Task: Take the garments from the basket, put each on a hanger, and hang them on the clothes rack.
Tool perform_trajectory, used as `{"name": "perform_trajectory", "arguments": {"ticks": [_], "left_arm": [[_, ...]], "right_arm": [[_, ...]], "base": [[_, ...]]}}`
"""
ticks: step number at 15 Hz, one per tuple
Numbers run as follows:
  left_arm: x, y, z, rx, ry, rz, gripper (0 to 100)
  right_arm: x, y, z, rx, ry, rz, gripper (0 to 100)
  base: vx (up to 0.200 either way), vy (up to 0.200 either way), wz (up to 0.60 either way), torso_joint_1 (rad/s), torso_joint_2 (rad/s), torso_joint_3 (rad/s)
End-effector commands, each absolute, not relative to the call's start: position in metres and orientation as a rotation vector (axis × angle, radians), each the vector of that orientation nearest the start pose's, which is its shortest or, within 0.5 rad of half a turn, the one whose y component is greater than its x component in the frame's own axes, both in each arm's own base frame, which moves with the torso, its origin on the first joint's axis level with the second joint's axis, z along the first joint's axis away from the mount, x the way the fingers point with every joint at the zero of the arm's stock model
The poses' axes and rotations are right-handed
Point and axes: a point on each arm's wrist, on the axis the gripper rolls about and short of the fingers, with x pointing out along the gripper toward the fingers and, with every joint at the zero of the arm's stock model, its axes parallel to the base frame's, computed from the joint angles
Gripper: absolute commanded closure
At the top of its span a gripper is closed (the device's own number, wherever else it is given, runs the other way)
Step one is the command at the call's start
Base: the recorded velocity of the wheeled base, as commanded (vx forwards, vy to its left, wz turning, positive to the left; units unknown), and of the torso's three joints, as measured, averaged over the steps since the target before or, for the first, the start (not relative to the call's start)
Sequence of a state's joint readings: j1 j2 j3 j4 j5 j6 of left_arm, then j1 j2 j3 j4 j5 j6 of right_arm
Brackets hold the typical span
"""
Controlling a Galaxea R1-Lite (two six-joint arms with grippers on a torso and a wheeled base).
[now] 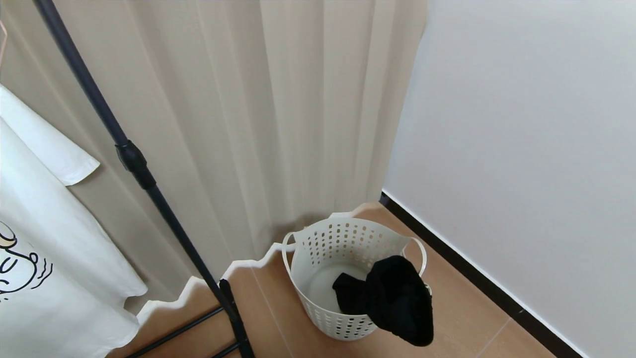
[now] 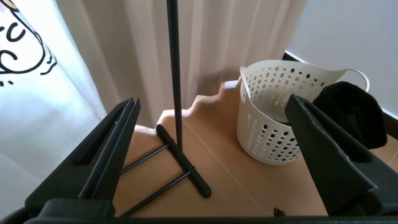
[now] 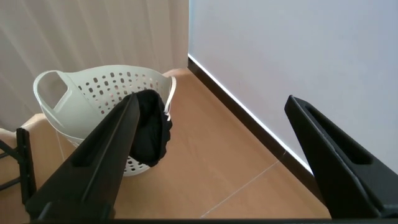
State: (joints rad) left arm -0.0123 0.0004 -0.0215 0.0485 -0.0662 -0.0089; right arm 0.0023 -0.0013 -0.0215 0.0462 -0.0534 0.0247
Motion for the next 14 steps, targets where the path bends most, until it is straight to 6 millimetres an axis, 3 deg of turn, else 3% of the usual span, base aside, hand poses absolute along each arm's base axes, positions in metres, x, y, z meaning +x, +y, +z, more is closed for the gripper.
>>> {"name": "perform_trajectory", "arguments": {"ticks": [1,14], "left_arm": [[-0.0246,-0.0012,0.0764,-0.01,0.028,-0.078,0],[-0.0246,-0.0012,0.0764,-0.011,0.028,-0.078,0]], "right_arm": [[-0.0245,-0.0013,0.0767,0.024,0.024,-0.051,0],[-0.0244,-0.0012,0.0764,0.024,0.024,-0.049,0]], "base": [[0.0,0.0,0.0,0.007,0.0,-0.207],[0.0,0.0,0.0,0.005,0.0,-0.196]]}}
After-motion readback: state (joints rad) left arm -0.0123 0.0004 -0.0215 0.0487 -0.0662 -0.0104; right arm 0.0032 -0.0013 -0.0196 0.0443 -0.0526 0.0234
